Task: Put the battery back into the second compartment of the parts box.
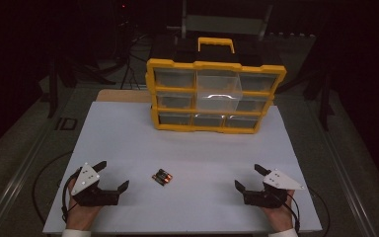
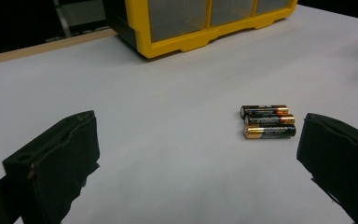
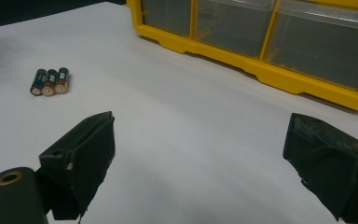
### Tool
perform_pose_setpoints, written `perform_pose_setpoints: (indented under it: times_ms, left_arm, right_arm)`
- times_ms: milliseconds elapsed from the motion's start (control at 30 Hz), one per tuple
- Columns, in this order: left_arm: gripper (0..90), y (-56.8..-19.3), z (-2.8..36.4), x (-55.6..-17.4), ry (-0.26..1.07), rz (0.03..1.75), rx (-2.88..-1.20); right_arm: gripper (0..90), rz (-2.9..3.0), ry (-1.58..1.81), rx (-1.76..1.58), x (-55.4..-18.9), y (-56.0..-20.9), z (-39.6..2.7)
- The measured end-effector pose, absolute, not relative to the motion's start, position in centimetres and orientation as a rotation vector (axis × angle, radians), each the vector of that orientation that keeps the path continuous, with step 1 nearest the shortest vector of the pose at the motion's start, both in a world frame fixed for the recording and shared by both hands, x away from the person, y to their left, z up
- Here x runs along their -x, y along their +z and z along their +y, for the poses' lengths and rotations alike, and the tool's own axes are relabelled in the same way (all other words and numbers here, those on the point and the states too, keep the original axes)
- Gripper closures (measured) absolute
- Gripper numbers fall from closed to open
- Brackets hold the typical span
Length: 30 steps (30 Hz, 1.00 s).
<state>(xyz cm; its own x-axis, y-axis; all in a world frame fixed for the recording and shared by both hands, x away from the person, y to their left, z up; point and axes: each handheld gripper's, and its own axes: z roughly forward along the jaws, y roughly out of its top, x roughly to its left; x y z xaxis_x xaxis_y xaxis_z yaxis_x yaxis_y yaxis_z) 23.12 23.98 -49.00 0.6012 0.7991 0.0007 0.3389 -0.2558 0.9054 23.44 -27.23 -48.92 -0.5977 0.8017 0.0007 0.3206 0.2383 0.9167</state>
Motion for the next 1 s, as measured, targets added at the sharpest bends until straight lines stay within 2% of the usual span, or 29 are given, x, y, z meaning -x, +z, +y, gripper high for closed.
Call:
perform_pose_setpoints:
  times_ms: [500, 1000]
  left_arm:
    - [0.0, -49.2, 23.4, -23.1, 0.58, 0.906, -1.863]
    - [0.0, -49.3, 23.6, -23.0, 0.594, 0.924, -1.862]
  right_arm:
    - [8.9, 2.053, 1.357, -1.078, -24.0, -48.7, -27.0]
    - [8.9, 2.144, 1.321, -1.038, -26.3, -46.1, -24.7]
